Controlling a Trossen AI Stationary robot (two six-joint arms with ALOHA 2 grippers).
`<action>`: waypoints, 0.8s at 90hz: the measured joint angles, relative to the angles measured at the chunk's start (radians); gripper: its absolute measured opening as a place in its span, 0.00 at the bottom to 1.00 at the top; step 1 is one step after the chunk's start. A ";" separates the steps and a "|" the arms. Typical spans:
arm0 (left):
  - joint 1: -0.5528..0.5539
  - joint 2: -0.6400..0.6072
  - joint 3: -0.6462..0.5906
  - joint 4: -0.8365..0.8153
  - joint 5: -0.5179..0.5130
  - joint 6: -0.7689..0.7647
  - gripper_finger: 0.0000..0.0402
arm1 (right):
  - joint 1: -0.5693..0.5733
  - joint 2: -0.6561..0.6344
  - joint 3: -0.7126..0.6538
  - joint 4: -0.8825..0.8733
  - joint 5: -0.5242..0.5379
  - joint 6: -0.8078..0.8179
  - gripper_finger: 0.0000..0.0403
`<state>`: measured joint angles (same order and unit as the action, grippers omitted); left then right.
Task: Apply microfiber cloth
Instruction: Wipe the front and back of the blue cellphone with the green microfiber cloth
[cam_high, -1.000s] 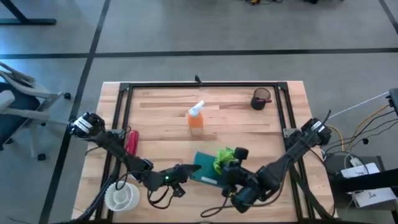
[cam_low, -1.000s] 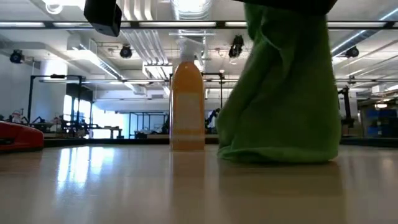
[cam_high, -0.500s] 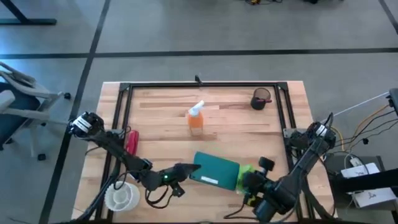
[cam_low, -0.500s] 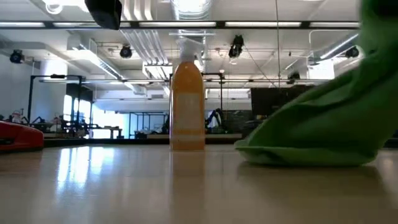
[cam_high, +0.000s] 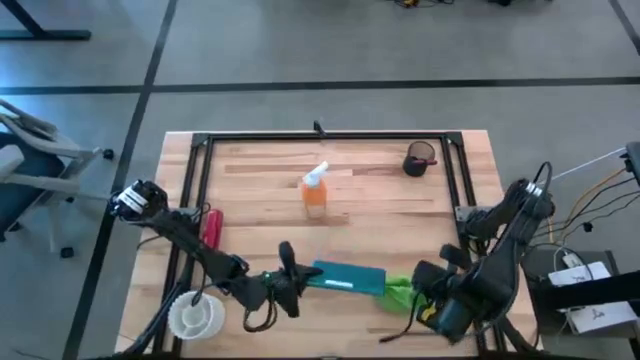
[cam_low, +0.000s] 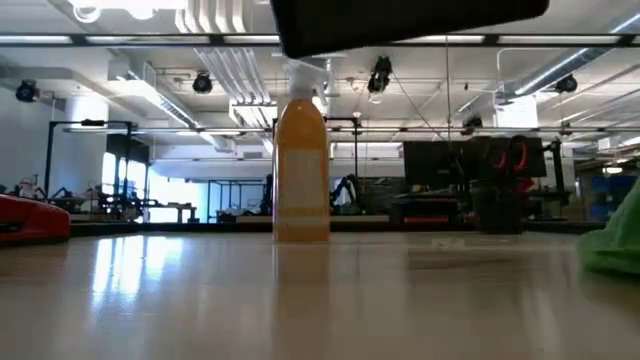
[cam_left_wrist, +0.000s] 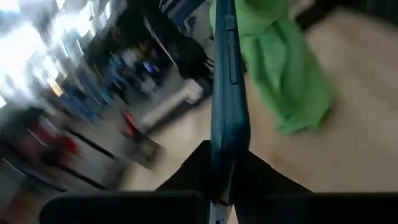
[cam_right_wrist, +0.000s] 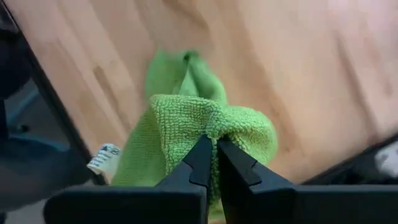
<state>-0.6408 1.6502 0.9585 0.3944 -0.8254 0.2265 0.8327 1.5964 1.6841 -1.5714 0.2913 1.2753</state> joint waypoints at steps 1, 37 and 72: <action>0.002 -0.001 0.005 -0.020 0.016 -0.048 0.05 | -0.005 -0.006 -0.003 0.000 0.010 -0.007 0.00; 0.090 -0.021 0.033 -0.094 0.683 -0.777 0.05 | -0.245 -0.058 -0.192 0.057 0.039 -0.278 0.00; 0.109 -0.041 -0.268 0.373 0.650 -1.111 0.05 | -0.222 0.030 -0.412 0.527 -0.245 -0.329 0.00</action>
<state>-0.5316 1.6093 0.6902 0.7674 -0.1750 -0.8848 0.6102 1.6267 1.2719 -1.0445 0.0460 0.9462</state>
